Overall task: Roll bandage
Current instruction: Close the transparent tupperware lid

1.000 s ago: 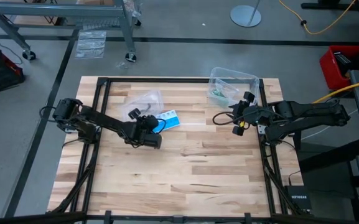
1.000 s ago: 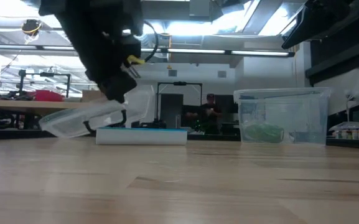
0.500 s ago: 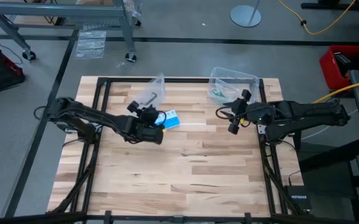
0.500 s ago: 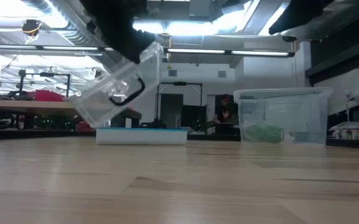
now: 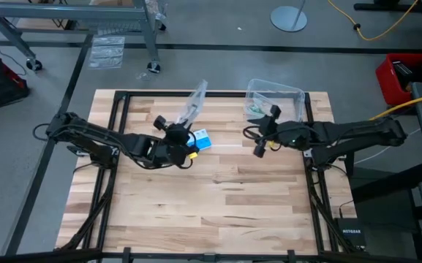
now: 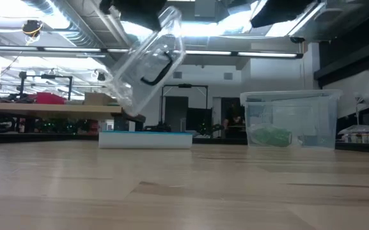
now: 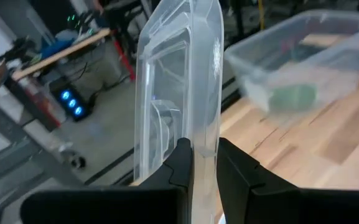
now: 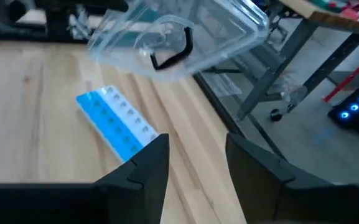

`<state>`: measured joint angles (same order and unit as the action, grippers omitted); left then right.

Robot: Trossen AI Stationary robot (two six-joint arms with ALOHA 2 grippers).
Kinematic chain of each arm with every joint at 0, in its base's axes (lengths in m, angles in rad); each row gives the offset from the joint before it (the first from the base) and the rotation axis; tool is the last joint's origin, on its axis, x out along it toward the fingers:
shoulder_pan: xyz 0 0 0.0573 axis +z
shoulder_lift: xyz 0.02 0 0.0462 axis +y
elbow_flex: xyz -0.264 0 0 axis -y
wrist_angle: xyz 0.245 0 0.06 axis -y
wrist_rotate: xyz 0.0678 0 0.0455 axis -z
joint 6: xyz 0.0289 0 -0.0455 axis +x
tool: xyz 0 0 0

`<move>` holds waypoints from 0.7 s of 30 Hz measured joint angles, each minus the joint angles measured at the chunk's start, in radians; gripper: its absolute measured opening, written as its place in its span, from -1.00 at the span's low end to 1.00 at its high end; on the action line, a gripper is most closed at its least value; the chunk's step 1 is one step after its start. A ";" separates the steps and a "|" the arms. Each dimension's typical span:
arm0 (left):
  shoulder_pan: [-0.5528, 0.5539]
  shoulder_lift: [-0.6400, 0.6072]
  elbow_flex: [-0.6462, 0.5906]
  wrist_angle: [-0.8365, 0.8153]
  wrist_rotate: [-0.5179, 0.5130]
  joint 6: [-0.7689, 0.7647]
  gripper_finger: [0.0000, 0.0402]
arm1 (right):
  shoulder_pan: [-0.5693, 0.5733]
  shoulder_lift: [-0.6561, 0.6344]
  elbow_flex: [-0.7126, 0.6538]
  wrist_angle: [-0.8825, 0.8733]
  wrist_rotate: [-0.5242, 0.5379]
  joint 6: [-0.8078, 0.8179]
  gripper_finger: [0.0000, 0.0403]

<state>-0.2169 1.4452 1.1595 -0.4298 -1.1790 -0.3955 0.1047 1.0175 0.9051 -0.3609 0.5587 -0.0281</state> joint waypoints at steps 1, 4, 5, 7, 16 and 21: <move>-0.002 0.000 0.000 0.042 -0.001 0.037 -0.83 | 0.000 0.017 0.000 0.028 0.011 -0.004 -0.19; -0.011 0.000 0.000 0.141 -0.002 0.110 -0.83 | 0.000 0.065 0.000 0.119 0.044 -0.007 -0.19; -0.013 0.000 0.000 0.170 -0.002 0.129 -0.83 | 0.000 0.079 0.000 0.153 0.044 -0.013 -0.19; -0.016 0.000 0.000 0.219 -0.002 0.174 -0.83 | 0.000 0.101 0.000 0.216 0.037 -0.033 -0.19; -0.028 0.000 0.000 0.369 -0.005 0.277 -0.89 | -0.017 0.170 0.000 0.416 0.032 -0.058 -0.19; -0.040 0.000 0.000 0.423 0.000 0.320 -0.89 | -0.078 0.218 0.000 0.512 0.006 -0.040 -0.19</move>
<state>-0.2569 1.4452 1.1591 -0.0072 -1.1785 -0.0759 0.0266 1.2358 0.9051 0.1511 0.5646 -0.0681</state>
